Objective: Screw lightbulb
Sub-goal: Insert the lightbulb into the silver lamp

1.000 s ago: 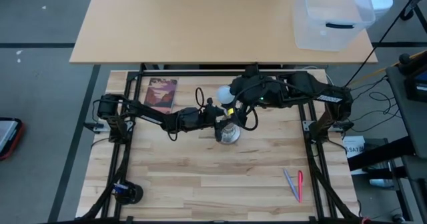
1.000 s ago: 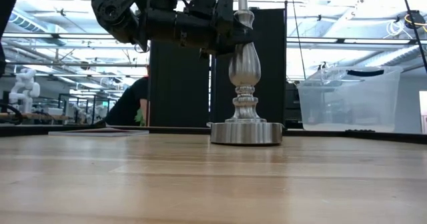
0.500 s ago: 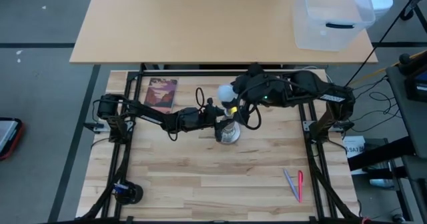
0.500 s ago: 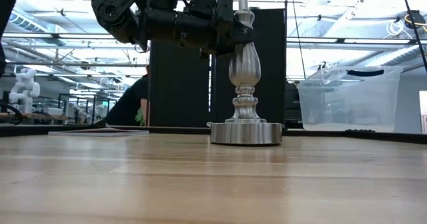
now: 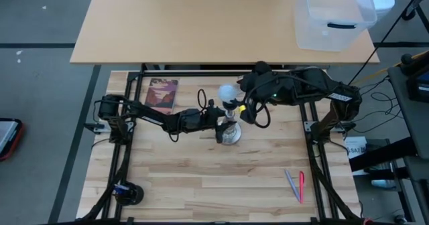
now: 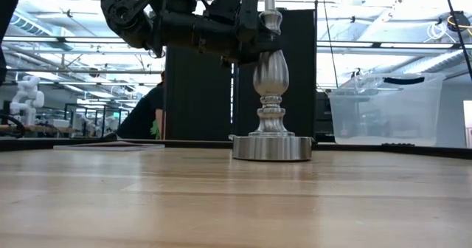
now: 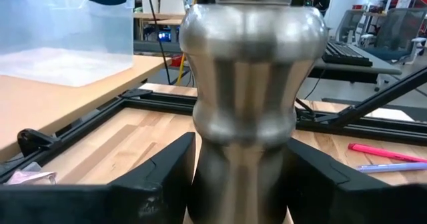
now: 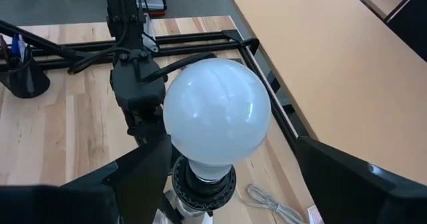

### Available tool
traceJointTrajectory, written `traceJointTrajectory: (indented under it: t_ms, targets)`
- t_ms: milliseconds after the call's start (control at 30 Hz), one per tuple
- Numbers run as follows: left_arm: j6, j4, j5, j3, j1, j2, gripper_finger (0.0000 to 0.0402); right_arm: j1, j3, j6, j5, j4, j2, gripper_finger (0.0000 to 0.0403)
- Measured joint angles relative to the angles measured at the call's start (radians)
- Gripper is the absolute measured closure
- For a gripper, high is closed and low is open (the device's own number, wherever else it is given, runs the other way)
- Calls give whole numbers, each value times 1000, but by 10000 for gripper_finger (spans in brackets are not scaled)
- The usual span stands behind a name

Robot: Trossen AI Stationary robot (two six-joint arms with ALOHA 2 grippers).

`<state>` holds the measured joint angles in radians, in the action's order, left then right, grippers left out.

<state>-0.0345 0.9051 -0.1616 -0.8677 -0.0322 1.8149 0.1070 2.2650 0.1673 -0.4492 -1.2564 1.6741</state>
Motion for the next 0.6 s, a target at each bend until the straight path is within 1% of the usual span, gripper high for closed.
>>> traceJointTrajectory:
  t_ms: [467,600]
  targets:
    - [45,-3,-1,0,-1,-11,200,0,0,-57,6,-22,-12,90]
    - [44,-5,-2,0,-1,-12,185,0,0,-60,6,-30,-34,90]
